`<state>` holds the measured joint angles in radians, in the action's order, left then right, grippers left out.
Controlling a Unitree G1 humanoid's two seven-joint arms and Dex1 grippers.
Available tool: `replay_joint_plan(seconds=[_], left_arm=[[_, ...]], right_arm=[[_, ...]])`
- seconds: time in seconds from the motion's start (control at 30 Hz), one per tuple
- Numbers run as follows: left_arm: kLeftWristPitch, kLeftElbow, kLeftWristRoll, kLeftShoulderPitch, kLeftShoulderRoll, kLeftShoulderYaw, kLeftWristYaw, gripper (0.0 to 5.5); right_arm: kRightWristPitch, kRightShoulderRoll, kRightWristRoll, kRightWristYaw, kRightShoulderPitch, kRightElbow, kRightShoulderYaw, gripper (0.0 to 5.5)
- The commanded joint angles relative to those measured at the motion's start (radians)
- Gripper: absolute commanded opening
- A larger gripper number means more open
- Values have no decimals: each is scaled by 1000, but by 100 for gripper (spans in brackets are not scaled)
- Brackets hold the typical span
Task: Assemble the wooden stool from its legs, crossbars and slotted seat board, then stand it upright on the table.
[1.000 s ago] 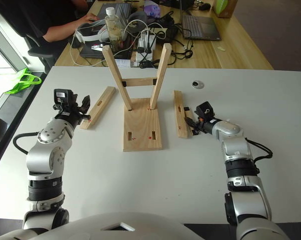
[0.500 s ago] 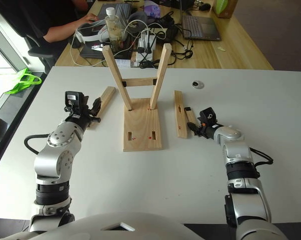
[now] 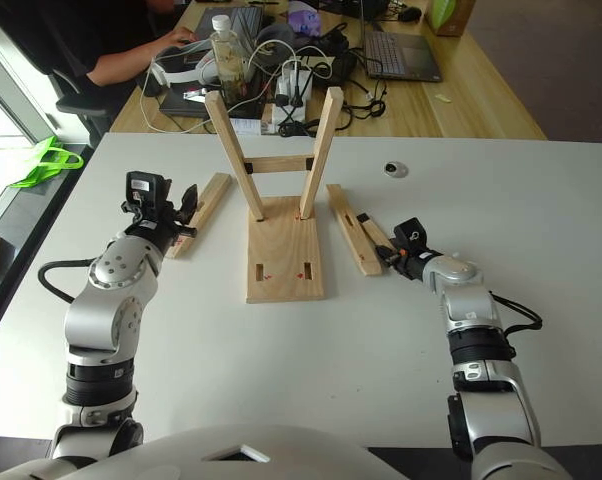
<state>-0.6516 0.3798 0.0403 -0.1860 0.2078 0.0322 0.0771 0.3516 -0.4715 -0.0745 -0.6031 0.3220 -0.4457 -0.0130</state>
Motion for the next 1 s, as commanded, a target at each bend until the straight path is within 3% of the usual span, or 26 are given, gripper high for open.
replay_joint_plan(seconds=[0.03,0.1,0.23,0.43,0.53,0.63,0.73,1.0], left_arm=[[207,3,-198,-64,189,80,36,219],[380,-15,-386,-112,337,143,48,219],[648,-62,-660,-215,489,231,33,219],[832,-98,-872,-332,496,314,58,219],[872,-95,-918,-337,474,331,67,219],[909,-101,-946,-339,442,356,80,219],[932,-95,-958,-307,423,367,91,219],[988,-100,-976,-228,435,369,107,219]], right_arm=[[71,0,-124,-20,102,90,109,128],[161,3,-250,-44,163,155,193,128],[325,22,-441,-42,198,326,280,128],[476,65,-844,-76,166,685,393,128],[517,92,-893,-12,140,797,319,128],[520,154,-819,90,82,876,156,128],[501,198,-725,196,47,868,65,128],[514,199,-687,251,35,870,43,128]])
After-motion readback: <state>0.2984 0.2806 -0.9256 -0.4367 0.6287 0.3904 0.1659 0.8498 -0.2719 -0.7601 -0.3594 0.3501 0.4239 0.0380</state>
